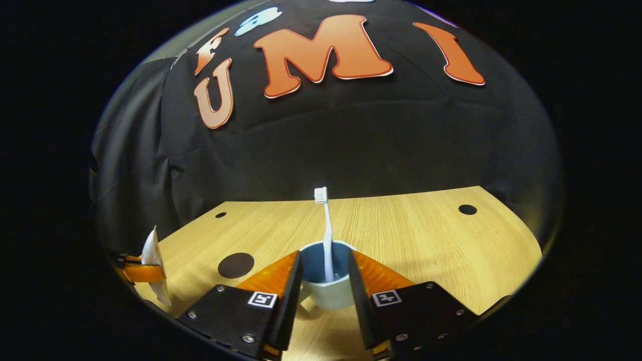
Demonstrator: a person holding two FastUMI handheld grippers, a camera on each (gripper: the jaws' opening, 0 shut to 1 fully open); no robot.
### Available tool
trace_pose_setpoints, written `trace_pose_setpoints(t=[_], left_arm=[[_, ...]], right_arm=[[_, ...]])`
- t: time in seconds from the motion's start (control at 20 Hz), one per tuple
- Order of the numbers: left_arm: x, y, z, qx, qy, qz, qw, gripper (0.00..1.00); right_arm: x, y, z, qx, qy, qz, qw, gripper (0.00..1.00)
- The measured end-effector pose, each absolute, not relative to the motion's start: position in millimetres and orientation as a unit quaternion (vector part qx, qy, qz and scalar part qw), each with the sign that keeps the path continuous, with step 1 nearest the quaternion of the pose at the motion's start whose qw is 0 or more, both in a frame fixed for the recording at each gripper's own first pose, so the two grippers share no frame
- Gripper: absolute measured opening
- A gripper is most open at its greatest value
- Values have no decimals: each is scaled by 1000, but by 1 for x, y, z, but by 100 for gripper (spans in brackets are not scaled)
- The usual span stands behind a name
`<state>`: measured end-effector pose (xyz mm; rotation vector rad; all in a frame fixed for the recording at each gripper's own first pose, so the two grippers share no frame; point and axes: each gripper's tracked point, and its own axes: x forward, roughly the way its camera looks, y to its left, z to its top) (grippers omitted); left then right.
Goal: Put the toothbrush and toothpaste on the desktop into the cup, then pick up the cup and place it on the coaster on the desktop.
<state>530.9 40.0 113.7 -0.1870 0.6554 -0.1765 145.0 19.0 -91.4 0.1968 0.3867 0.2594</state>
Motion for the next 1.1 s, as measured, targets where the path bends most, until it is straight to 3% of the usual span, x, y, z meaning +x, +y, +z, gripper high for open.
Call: trace_pose_setpoints(t=[0.15, 0.25, 0.35, 0.95, 1.1], left_arm=[[578, 22, 113, -103, 294, -112, 943, 18], [612, 13, 117, -101, 265, -130, 950, 18], [645, -2, 122, -101, 238, -143, 955, 18], [754, -91, 214, -137, 15, -178, 974, 17], [767, -108, 209, -148, -3, -198, 969, 17]], right_arm=[[120, 11, -89, 103, 182, 134, 969, 66], [104, 3, -89, 98, 178, 134, 970, 65], [91, -8, -87, 94, 175, 130, 971, 74], [52, -48, -96, 99, 163, 111, 975, 79], [48, -51, -100, 99, 166, 112, 975, 81]])
